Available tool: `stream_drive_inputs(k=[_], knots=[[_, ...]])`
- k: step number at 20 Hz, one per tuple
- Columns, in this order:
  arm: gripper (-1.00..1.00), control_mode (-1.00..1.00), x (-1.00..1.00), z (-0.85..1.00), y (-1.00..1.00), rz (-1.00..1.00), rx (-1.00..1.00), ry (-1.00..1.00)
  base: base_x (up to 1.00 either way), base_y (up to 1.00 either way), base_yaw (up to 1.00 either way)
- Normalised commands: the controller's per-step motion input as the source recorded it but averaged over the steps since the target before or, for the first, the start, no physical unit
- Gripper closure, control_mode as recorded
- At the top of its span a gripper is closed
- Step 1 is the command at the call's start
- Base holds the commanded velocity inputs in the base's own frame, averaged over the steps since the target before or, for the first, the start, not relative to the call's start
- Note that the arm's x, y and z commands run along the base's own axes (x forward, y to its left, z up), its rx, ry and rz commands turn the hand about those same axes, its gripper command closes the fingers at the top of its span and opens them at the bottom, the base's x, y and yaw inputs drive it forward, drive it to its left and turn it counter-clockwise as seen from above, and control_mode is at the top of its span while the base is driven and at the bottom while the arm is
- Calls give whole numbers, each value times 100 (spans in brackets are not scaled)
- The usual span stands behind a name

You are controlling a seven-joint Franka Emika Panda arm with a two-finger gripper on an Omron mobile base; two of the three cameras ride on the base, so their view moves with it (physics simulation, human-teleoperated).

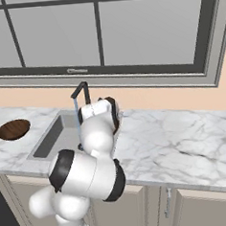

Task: Rinse each bowl for a few seconds and place them down in the sink or on the counter.

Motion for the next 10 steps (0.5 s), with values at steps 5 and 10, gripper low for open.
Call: stream_drive_inputs(k=[5, 10], knots=[[100, -100, 26, 48, 5, 16, -5, 35, 0, 0, 0], [100, -100, 36, 34, 11, 11, -3, 29, 0, 0, 0]])
